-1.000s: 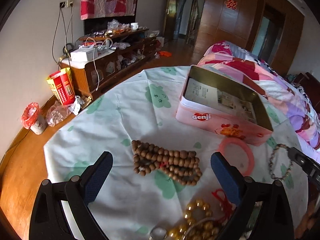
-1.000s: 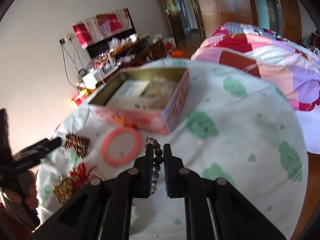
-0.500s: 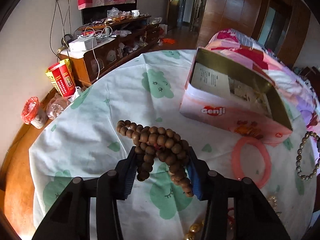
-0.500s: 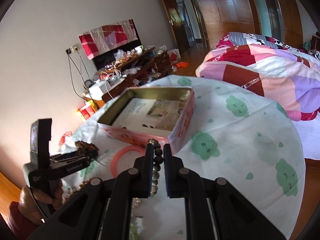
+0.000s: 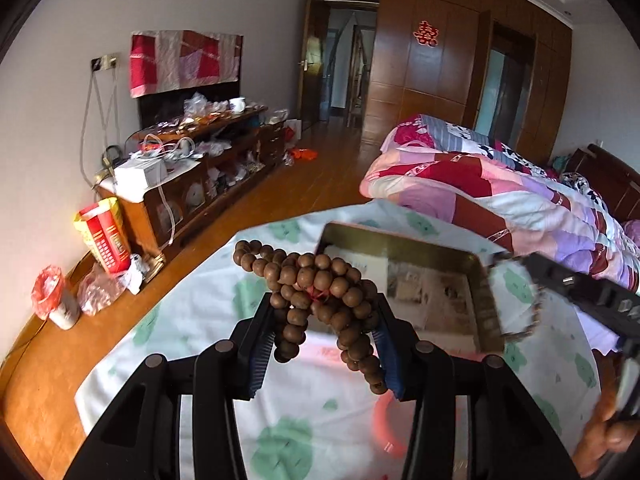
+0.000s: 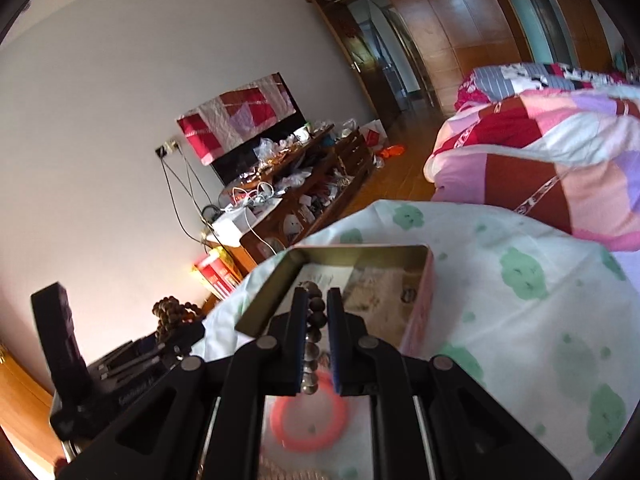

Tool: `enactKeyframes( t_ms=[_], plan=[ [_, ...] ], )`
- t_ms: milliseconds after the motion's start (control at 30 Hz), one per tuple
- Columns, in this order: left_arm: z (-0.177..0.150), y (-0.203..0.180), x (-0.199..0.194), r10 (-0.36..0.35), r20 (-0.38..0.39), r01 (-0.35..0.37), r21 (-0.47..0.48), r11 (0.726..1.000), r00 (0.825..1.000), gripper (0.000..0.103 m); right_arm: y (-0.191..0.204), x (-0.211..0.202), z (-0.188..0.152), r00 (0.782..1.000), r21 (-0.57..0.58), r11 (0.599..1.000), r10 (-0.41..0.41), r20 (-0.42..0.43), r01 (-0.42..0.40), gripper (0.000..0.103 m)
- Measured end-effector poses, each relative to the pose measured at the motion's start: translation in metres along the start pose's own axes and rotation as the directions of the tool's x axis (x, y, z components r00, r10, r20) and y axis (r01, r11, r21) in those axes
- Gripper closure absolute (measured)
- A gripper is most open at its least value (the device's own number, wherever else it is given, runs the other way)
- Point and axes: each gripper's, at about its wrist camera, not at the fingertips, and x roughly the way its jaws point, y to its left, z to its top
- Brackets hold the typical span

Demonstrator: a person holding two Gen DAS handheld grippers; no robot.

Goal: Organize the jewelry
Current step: 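Drop the wooden beads into the pink tin while the right tool drops the bracelet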

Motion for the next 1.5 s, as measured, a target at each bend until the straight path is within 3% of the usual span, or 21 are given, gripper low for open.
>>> enactKeyframes(
  t_ms=[167, 333, 667, 800, 900, 967, 1000, 1100, 1167, 1400, 1500],
  plan=[
    [0.009, -0.014, 0.040, 0.000, -0.030, 0.001, 0.019, 1.000, 1.000, 0.056, -0.020, 0.044, 0.005, 0.999, 0.078, 0.996, 0.033, -0.038, -0.030, 0.090],
    [0.011, -0.022, 0.072, -0.009, -0.099, 0.011, 0.016, 1.000, 0.995, 0.056, -0.033, 0.074, -0.002, 0.996, 0.086, 0.996, 0.014, -0.083, -0.007, 0.090],
    [0.004, -0.031, 0.107, 0.051, -0.153, -0.043, 0.055, 0.998, 0.987, 0.055, -0.031, 0.078, -0.007, 0.990, -0.039, 0.993, -0.114, -0.080, 0.112, 0.090],
    [0.004, -0.034, 0.109, 0.082, -0.168, -0.074, 0.055, 0.996, 0.982, 0.047, -0.033, 0.079, -0.008, 0.987, -0.052, 0.989, -0.141, -0.078, 0.137, 0.088],
    [0.009, -0.033, 0.101, 0.104, -0.167, -0.098, 0.042, 0.994, 0.981, 0.037, -0.032, 0.070, -0.006, 0.991, -0.036, 0.991, -0.129, -0.036, 0.128, 0.073],
    [0.012, -0.031, 0.090, 0.097, -0.146, -0.094, 0.027, 0.995, 0.984, 0.030, -0.029, 0.060, -0.003, 0.988, -0.032, 0.988, -0.150, 0.031, 0.151, 0.022],
    [0.014, -0.030, 0.084, 0.097, -0.132, -0.095, 0.021, 0.995, 0.987, 0.028, -0.028, 0.052, -0.001, 0.985, -0.029, 0.987, -0.156, 0.072, 0.158, 0.014],
    [0.016, -0.027, 0.069, 0.112, -0.114, -0.111, 0.018, 0.994, 0.987, 0.028, -0.024, 0.032, 0.003, 0.971, -0.034, 0.983, -0.173, 0.165, 0.181, 0.011],
    [0.016, -0.024, 0.058, 0.103, -0.105, -0.102, 0.014, 0.995, 0.989, 0.028, -0.022, 0.025, 0.004, 0.962, -0.034, 0.976, -0.207, 0.181, 0.216, 0.011],
    [-0.004, -0.011, 0.013, 0.133, -0.059, -0.133, 0.006, 0.991, 0.989, 0.028, -0.015, -0.002, -0.016, 0.948, -0.078, 0.951, -0.286, 0.139, 0.298, 0.011],
    [-0.016, -0.007, -0.002, 0.147, -0.050, -0.147, 0.006, 0.989, 0.988, 0.028, -0.014, -0.012, -0.028, 0.953, -0.083, 0.953, -0.280, 0.115, 0.290, 0.011]
  ],
)
